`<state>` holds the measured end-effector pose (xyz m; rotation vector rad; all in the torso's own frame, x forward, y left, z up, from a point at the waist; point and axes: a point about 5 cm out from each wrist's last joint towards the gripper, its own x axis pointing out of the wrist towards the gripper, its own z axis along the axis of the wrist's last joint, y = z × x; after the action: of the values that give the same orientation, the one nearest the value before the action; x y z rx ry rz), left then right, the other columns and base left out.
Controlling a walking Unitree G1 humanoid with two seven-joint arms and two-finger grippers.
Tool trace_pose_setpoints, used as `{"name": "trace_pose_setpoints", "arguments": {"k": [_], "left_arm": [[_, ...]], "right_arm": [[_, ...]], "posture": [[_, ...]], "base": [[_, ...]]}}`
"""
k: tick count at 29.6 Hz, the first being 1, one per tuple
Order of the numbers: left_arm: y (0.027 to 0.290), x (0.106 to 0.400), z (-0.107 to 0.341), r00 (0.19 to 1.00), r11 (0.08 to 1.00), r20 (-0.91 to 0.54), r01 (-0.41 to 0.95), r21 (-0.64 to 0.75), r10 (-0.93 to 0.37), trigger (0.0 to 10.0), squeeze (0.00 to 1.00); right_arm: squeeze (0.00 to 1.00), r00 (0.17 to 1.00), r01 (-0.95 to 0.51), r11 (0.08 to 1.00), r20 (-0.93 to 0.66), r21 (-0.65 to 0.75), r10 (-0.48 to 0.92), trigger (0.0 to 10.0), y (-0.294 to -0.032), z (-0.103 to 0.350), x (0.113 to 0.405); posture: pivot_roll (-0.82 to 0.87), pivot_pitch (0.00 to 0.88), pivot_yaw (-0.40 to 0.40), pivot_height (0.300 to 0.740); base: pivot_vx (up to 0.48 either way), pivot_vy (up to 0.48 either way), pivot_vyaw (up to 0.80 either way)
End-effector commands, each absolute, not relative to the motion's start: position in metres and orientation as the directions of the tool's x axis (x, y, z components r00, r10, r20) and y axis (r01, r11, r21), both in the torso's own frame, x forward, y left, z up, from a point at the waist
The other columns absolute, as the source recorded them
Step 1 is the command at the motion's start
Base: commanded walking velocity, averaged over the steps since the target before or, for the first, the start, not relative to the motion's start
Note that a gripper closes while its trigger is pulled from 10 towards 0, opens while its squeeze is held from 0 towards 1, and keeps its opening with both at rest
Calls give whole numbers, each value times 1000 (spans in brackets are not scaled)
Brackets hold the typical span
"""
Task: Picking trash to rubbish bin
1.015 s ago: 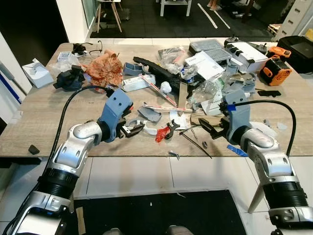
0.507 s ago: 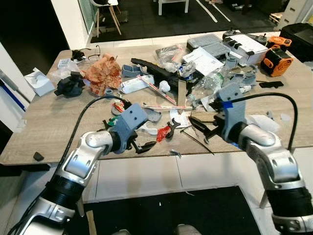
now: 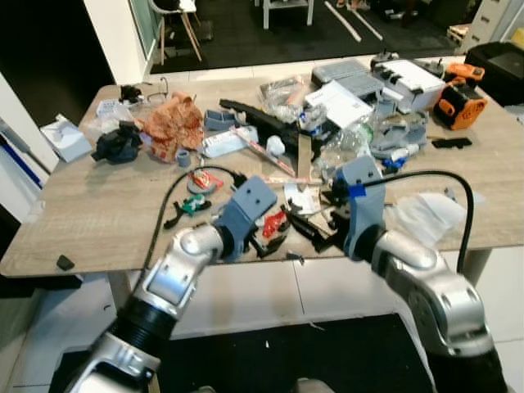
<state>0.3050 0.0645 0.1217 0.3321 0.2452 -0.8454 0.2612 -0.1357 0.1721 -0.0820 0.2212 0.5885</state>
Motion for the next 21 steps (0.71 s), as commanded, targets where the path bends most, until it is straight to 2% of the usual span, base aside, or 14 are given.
{"name": "trace_pose_setpoints", "arguments": {"k": [1,4,8,11,13,16,21], "left_arm": [[69,309,119,673,647,-351,734,208,-651,10000,0],[75,312,118,709,660,-357,701,268,-608,10000,0],[78,315,120,744,694,-332,664,277,-580,10000,0],[81,318,124,772,719,-304,633,287,-559,10000,0],[84,321,129,800,741,-274,599,304,-534,10000,0],[89,325,136,832,765,-236,555,327,-502,10000,0],[99,329,141,855,771,-216,518,371,-471,10000,0]], "right_arm": [[0,790,-585,811,-237,-15,565,10000,-137,177,255],[0,805,-552,832,-295,-56,514,10000,-160,177,252],[0,806,-540,837,-339,-86,485,10000,-172,177,247],[0,790,-558,824,-369,-98,490,10000,-175,178,241],[0,733,-625,771,-428,-119,528,10000,-176,176,230],[0,699,-658,743,-469,-125,540,10000,-180,175,220],[0,710,-637,758,-487,-138,508,10000,-192,179,219]], "posture": [[-169,55,23,740],[-177,84,21,740],[-187,108,25,740],[-187,118,25,740],[-187,129,26,740],[-187,139,28,740],[-190,155,27,740]], "base": [[0,0,0],[0,0,0],[0,0,0],[0,0,0],[0,0,0],[0,0,0],[0,0,0]]}}
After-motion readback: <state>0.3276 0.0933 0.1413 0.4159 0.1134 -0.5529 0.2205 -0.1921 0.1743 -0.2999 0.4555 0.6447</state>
